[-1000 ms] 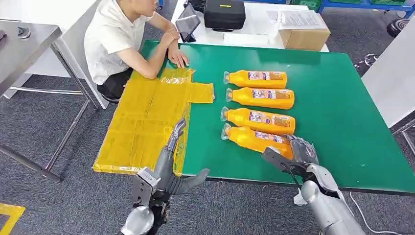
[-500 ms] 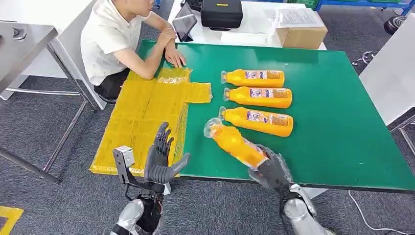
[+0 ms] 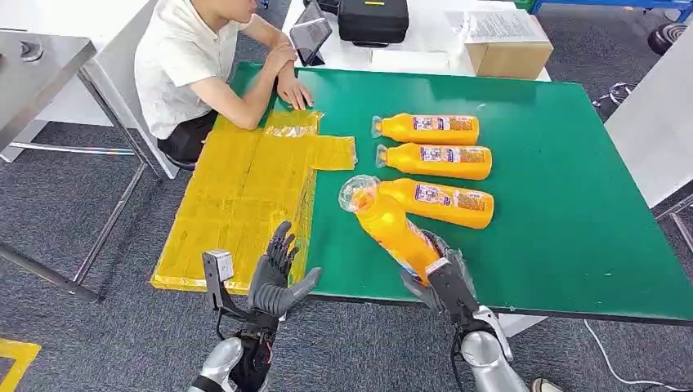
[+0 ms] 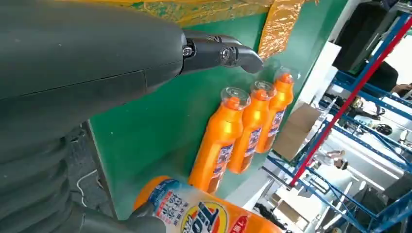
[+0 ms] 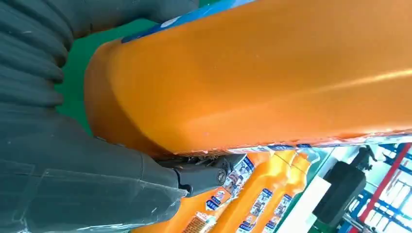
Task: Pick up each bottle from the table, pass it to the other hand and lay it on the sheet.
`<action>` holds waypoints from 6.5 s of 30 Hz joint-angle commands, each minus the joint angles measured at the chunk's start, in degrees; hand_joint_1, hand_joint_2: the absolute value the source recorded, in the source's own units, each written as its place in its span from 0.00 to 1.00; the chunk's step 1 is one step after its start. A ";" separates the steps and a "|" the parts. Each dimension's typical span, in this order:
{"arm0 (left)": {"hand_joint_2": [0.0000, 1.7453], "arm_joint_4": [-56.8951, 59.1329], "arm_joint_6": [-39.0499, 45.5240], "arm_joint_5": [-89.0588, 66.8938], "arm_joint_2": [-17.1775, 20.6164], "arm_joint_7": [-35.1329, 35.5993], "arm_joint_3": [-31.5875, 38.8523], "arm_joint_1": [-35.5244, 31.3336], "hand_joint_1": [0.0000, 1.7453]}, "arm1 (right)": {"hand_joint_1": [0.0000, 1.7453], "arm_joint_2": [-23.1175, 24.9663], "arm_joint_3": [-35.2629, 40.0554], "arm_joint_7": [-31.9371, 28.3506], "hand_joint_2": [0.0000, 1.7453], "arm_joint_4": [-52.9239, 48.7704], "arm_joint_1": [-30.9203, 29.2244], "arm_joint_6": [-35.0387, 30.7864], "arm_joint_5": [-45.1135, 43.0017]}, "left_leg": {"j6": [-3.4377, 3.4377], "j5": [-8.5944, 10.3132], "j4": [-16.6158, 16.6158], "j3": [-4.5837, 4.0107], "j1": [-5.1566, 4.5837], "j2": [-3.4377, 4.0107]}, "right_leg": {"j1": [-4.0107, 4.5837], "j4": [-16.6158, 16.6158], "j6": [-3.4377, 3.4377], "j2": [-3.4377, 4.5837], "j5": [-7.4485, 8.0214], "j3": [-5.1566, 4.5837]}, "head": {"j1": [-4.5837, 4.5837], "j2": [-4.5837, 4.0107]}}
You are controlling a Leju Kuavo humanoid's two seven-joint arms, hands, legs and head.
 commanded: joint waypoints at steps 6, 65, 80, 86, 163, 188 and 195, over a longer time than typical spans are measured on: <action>1.00 9.63 -6.01 1.60 1.82 3.31 -6.55 -6.55 0.00 | 1.00 6.42 13.62 -1.25 1.00 8.01 -6.10 1.94 -1.40 | -0.13 -0.05 -0.06 0.20 0.08 0.20 | 0.07 -0.02 -0.12 0.22 0.00 0.13 | 0.00 0.00; 1.00 -2.18 8.36 -2.04 2.43 -5.48 9.68 -9.33 1.00 | 0.00 12.82 7.17 -10.16 1.00 2.61 4.73 -30.10 28.67 | -0.12 -0.03 -0.03 0.10 0.11 -0.20 | 0.09 0.03 -0.13 -0.20 -0.13 0.11 | 0.02 0.00; 1.00 2.22 18.60 -19.71 7.38 -3.29 8.68 -15.05 1.00 | 0.00 20.89 -11.08 -13.95 1.00 -29.88 12.31 -30.10 39.42 | -0.08 0.10 -0.03 -0.10 0.07 -0.31 | 0.02 0.05 -0.09 -0.26 -0.06 -0.06 | 0.02 0.00; 1.00 25.94 25.57 -56.00 15.86 6.39 -2.06 -27.66 1.00 | 0.00 21.16 -14.45 -13.95 1.00 -33.24 10.58 -30.10 29.89 | -0.06 0.19 -0.06 -0.13 0.02 -0.46 | 0.00 0.02 -0.07 -0.41 -0.02 -0.09 | 0.02 0.00; 1.00 -19.24 6.26 -52.33 6.85 -3.11 -6.30 1.08 0.00 | 0.00 15.77 -7.62 -13.95 1.00 -20.27 13.28 -30.10 23.19 | -0.14 -0.03 0.02 0.17 0.10 -0.36 | 0.06 0.14 -0.14 -0.27 -0.22 0.14 | 0.02 0.00; 1.00 -22.13 9.42 -44.54 6.55 -6.29 -10.74 7.05 0.00 | 0.00 9.55 -30.05 -5.06 1.00 -0.68 4.29 -30.10 55.37 | -0.11 0.06 -0.15 0.11 0.09 -0.35 | 0.06 -0.15 -0.09 -0.27 -0.06 0.18 | 0.02 0.00; 1.00 -16.75 6.52 -37.62 4.71 -1.28 -10.26 4.65 0.00 | 0.00 3.12 -23.40 7.18 1.00 11.91 -1.47 -30.10 58.30 | -0.13 0.06 -0.13 0.10 0.04 -0.21 | 0.03 -0.11 -0.10 -0.12 0.01 0.13 | 0.00 0.00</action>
